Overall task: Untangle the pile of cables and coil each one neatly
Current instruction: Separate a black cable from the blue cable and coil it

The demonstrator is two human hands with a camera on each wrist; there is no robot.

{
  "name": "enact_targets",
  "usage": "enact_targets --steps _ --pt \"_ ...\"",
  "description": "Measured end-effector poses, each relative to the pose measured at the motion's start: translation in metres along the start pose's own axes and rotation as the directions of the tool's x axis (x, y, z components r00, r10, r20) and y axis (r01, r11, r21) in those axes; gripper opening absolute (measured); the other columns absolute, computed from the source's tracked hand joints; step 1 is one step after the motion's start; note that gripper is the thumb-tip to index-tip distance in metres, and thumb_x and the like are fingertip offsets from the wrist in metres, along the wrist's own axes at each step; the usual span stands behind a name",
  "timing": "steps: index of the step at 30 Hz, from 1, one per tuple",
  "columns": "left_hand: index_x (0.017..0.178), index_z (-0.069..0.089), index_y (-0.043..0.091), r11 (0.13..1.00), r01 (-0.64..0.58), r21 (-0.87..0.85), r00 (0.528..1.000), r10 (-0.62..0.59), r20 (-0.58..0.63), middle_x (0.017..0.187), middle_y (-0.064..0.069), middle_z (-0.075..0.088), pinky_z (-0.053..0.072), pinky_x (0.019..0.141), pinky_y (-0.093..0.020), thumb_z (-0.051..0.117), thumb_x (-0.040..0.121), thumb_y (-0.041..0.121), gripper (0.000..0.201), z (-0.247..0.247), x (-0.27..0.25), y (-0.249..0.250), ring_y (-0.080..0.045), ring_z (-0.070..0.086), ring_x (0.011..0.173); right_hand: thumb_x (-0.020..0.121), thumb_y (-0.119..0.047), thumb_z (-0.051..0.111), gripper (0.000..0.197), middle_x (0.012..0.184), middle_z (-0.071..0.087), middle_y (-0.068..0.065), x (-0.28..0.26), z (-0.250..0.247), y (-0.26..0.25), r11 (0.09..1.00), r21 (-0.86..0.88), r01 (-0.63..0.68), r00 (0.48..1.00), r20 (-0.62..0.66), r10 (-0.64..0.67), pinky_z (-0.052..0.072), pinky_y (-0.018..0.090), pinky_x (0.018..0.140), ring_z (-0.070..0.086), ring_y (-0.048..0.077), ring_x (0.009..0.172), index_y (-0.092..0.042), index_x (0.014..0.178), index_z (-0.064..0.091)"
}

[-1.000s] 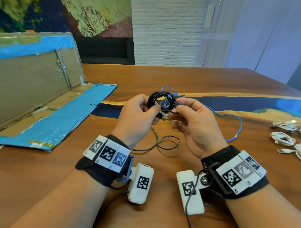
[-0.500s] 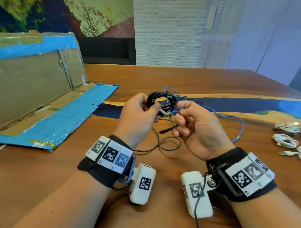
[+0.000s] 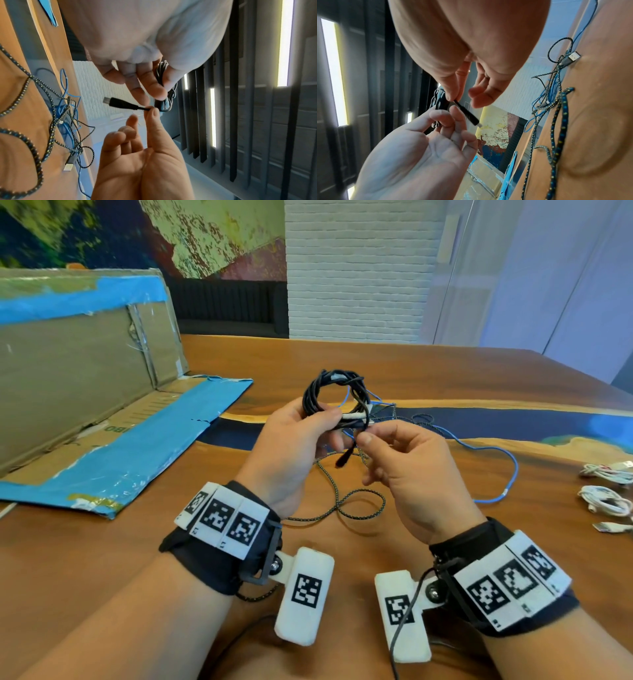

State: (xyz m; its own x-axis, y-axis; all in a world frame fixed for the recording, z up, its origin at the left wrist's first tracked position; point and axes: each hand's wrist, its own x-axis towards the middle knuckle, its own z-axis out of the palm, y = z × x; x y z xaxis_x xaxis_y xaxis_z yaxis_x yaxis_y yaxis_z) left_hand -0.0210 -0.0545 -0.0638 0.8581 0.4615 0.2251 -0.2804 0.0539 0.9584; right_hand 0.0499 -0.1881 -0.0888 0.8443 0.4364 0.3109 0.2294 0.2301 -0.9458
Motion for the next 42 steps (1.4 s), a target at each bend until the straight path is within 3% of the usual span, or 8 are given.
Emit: enact_targets --steps 3,8,14,18,23,26,31,42 --pt "0.091 0.058 0.017 0.999 0.050 -0.008 0.998 -0.050 0.043 0.065 -0.003 0.064 0.033 0.064 -0.035 0.053 0.103 0.014 0.013 0.003 -0.004 -0.001 -0.019 0.056 0.064 0.095 -0.004 0.066 0.007 0.067 0.064 0.004 0.002 -0.002 -0.002 0.998 0.051 0.040 0.998 -0.047 -0.038 0.056 0.034 0.061 0.056 0.018 0.057 -0.005 0.091 0.072" --pt "0.084 0.058 0.022 0.994 0.105 -0.017 0.985 -0.102 0.143 0.070 -0.004 0.066 0.028 0.057 -0.032 0.054 0.103 0.016 0.020 0.010 -0.010 -0.002 -0.018 0.050 0.054 0.100 -0.005 0.058 0.022 0.075 0.063 0.018 0.002 -0.002 -0.003 0.956 0.293 -0.031 0.999 0.030 0.023 0.056 0.055 0.088 0.058 0.035 0.076 0.011 0.110 0.068" --pt "0.092 0.057 0.020 0.993 0.109 0.045 0.986 -0.114 0.120 0.069 -0.002 0.063 0.033 0.058 -0.031 0.056 0.103 0.019 0.011 0.004 -0.004 -0.010 -0.018 0.054 0.058 0.101 -0.005 0.050 0.031 0.079 0.059 0.020 0.000 -0.005 -0.005 0.897 0.402 -0.184 0.979 0.160 0.128 0.057 0.038 0.087 0.057 0.031 0.072 0.017 0.119 0.062" --pt "0.099 0.057 0.014 0.990 0.037 0.137 0.995 -0.049 0.082 0.067 -0.003 0.062 0.035 0.054 -0.028 0.058 0.102 0.014 0.004 0.006 -0.003 -0.013 -0.018 0.055 0.057 0.098 -0.008 0.054 0.037 0.090 0.061 0.021 0.000 -0.005 -0.004 0.861 0.441 -0.253 0.965 0.178 0.192 0.052 0.042 0.099 0.058 0.031 0.085 0.013 0.129 0.058" --pt "0.111 0.062 -0.002 0.973 -0.021 0.232 0.995 -0.002 0.099 0.072 -0.013 0.063 0.040 0.049 -0.014 0.062 0.099 0.008 0.015 0.009 -0.007 -0.013 -0.015 0.055 0.058 0.082 -0.013 0.071 0.049 0.087 0.074 0.011 0.000 -0.003 -0.001 0.888 0.410 -0.208 0.978 0.096 0.185 0.050 0.037 0.082 0.058 0.027 0.073 0.013 0.123 0.061" --pt "0.108 0.072 0.014 0.967 0.032 0.254 0.990 -0.065 0.124 0.082 -0.009 0.073 0.039 0.055 -0.021 0.065 0.098 0.025 0.016 0.005 -0.005 -0.010 -0.018 0.059 0.068 0.086 -0.004 0.069 0.026 0.087 0.077 0.011 0.003 -0.007 0.001 0.895 0.403 -0.191 0.980 0.021 0.200 0.057 0.032 0.071 0.069 0.022 0.067 0.000 0.110 0.062" --pt "0.098 0.077 0.025 0.969 -0.062 0.237 0.998 0.062 0.006 0.093 -0.010 0.071 0.048 0.058 -0.021 0.070 0.095 0.030 0.010 0.005 -0.003 -0.010 -0.014 0.065 0.067 0.089 0.003 0.066 0.018 0.094 0.077 0.013 0.005 -0.008 0.003 0.885 0.426 -0.187 0.976 -0.024 0.218 0.058 0.038 0.082 0.072 0.023 0.077 -0.013 0.088 0.059" --pt "0.098 0.071 0.012 0.991 -0.074 0.116 0.991 0.085 -0.098 0.087 -0.012 0.075 0.059 0.065 -0.028 0.067 0.097 0.013 0.004 0.003 0.003 -0.017 -0.014 0.070 0.072 0.090 0.020 0.050 0.041 0.084 0.070 0.007 0.003 0.004 0.002 0.812 0.560 -0.165 0.986 0.074 0.150 0.060 0.038 0.088 0.067 0.027 0.092 -0.009 0.119 0.049"
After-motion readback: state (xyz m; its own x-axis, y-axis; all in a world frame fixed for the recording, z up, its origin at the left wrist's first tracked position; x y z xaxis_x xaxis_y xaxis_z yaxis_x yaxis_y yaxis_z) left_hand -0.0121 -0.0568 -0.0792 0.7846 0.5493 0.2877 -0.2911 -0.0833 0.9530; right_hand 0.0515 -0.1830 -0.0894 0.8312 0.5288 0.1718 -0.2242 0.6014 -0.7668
